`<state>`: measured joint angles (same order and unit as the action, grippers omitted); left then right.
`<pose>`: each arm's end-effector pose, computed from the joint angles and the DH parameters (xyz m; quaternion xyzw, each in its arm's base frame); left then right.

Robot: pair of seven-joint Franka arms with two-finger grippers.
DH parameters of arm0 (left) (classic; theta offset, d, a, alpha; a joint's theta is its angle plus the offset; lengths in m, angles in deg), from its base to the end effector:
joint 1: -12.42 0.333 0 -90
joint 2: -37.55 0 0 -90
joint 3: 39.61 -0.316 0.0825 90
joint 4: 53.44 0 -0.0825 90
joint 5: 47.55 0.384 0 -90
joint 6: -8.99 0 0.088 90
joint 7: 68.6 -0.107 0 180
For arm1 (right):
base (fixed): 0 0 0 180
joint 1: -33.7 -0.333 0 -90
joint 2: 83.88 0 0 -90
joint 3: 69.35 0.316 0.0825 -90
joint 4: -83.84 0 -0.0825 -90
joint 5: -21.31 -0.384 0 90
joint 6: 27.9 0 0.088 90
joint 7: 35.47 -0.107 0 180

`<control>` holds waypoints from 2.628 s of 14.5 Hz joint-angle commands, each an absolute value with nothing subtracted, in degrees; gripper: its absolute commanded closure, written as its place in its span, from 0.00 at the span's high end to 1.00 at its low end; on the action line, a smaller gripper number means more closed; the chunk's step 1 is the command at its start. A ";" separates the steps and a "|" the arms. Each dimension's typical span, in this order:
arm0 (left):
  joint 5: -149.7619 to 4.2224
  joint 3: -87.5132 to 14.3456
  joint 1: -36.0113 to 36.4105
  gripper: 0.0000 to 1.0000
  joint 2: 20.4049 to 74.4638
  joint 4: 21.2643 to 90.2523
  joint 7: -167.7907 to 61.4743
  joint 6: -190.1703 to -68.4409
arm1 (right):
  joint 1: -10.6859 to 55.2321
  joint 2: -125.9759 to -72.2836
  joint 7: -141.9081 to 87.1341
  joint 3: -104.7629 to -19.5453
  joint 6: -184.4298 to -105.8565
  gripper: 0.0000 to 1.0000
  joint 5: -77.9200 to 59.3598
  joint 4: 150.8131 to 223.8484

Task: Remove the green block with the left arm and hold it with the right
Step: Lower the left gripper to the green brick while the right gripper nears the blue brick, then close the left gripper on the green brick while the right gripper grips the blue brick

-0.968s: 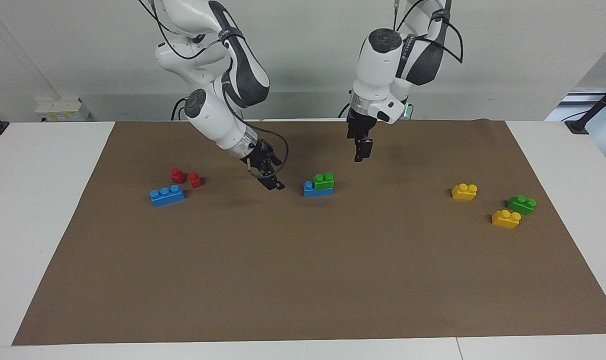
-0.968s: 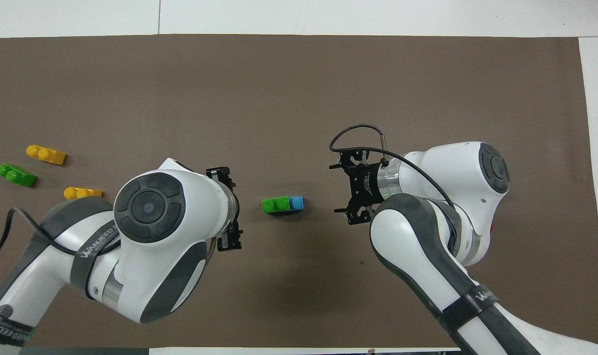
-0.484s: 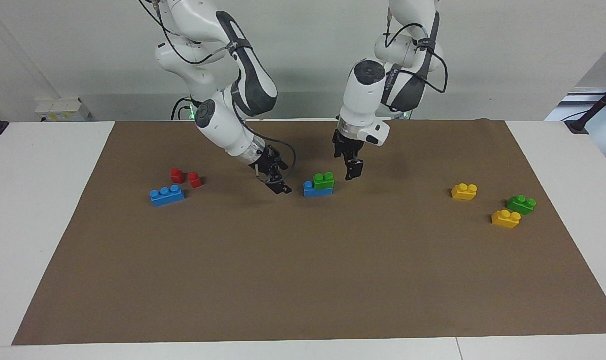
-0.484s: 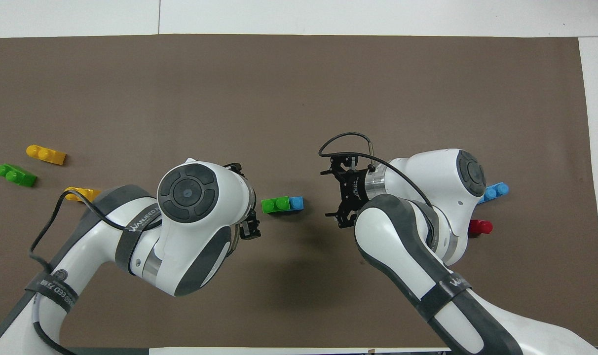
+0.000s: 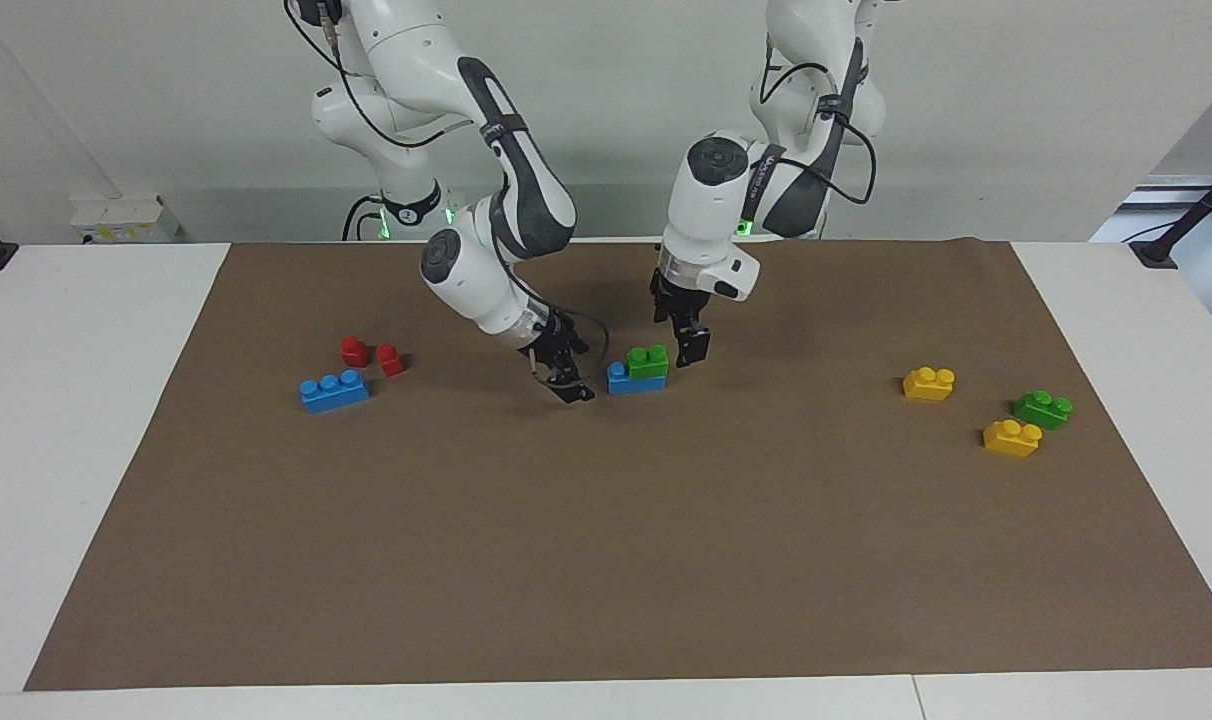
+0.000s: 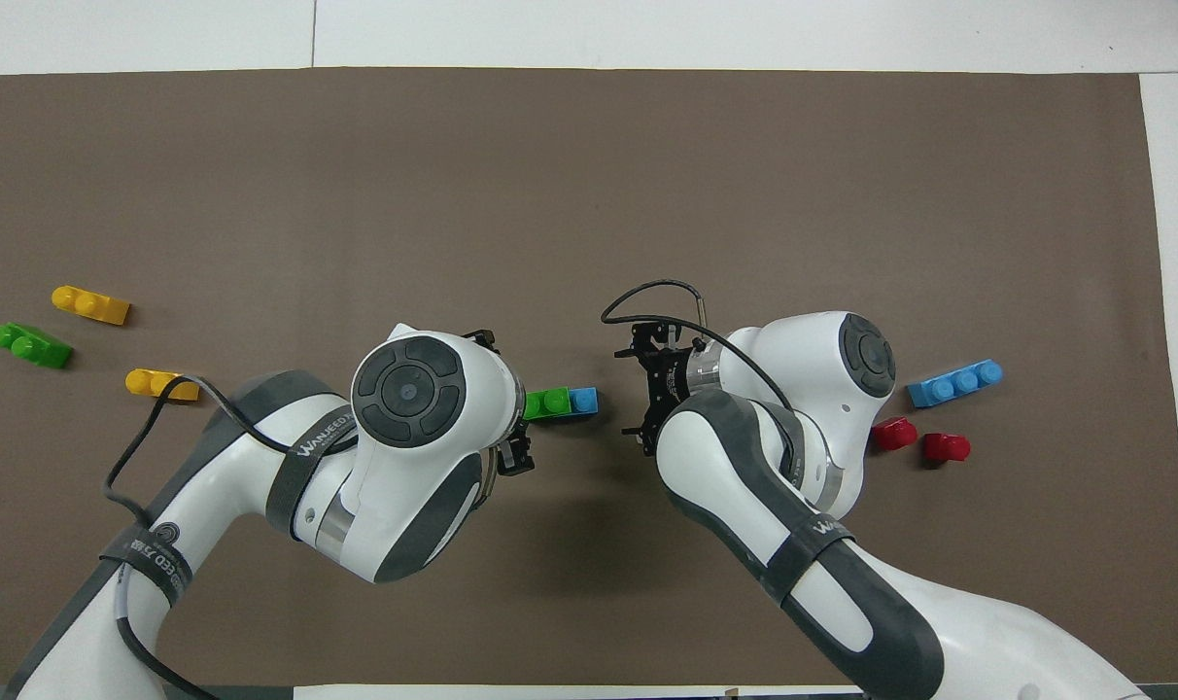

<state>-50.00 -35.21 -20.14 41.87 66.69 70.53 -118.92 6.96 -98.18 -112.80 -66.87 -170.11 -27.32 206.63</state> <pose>0.4499 -0.3396 0.3914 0.6177 0.7856 -0.0191 0.0309 0.5044 0.2783 0.2942 -0.7016 0.6577 0.1941 0.1938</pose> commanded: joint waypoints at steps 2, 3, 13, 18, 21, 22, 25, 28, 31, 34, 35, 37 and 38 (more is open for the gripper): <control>-50.88 -36.01 -21.95 1.00 41.33 69.43 73.25 -123.01 | 4.44 -100.13 -110.97 -66.98 -173.26 1.00 -31.07 205.75; -50.80 -36.01 -21.95 1.00 42.29 69.43 74.04 -124.07 | 3.56 -100.40 -111.06 -66.98 -173.96 1.00 -31.16 205.75; -50.09 -36.18 -25.02 1.00 46.60 68.91 74.84 -125.05 | 0.74 -102.16 -111.23 -66.98 -177.49 0.92 -33.36 205.13; -49.66 -36.27 -24.23 1.00 46.95 65.65 74.66 -120.21 | 1.18 -102.25 -111.23 -67.07 -177.66 0.81 -33.36 205.39; -48.86 -36.18 -24.41 1.00 46.87 65.74 74.57 -119.68 | 1.53 -102.25 -111.59 -67.07 -177.75 0.48 -35.63 205.39; -48.86 -36.18 -24.41 1.00 46.87 65.74 74.57 -119.59 | 1.62 -102.33 -111.50 -67.07 -177.75 0.38 -36.08 205.39; -48.86 -36.18 -24.50 1.00 46.87 65.74 74.57 -119.51 | 1.70 -102.25 -110.89 -67.07 -177.22 0.00 -36.08 205.13; -48.86 -36.18 -24.76 1.00 46.87 65.74 74.57 -119.59 | 2.23 -102.25 -110.88 -67.07 -177.14 0.00 -36.17 205.13; -48.51 -36.18 -25.02 0.58 46.87 65.74 74.57 -119.94 | 2.41 -102.25 -110.97 -67.07 -177.13 0.00 -36.26 205.13; -47.46 -36.01 -25.11 0.00 46.87 65.74 74.22 -120.47 | 2.50 -102.25 -110.97 -67.07 -177.13 0.00 -36.26 205.13; -47.46 -36.01 -25.11 0.00 46.87 65.74 74.40 -120.56 | 2.50 -102.25 -110.97 -67.07 -177.13 0.00 -36.26 205.13; -47.55 -36.01 -25.11 0.00 46.60 65.74 75.62 -120.65 | 2.32 -102.25 -111.06 -67.07 -177.22 0.00 -36.17 205.13; -47.55 -36.01 -25.03 0.00 46.52 65.74 76.50 -120.65 | 2.32 -102.25 -111.06 -67.07 -177.22 0.00 -36.26 205.13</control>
<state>-46.70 -36.42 -23.95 46.63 65.12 73.69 -121.24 1.54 -101.62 -111.85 -67.52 -176.43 -34.25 205.91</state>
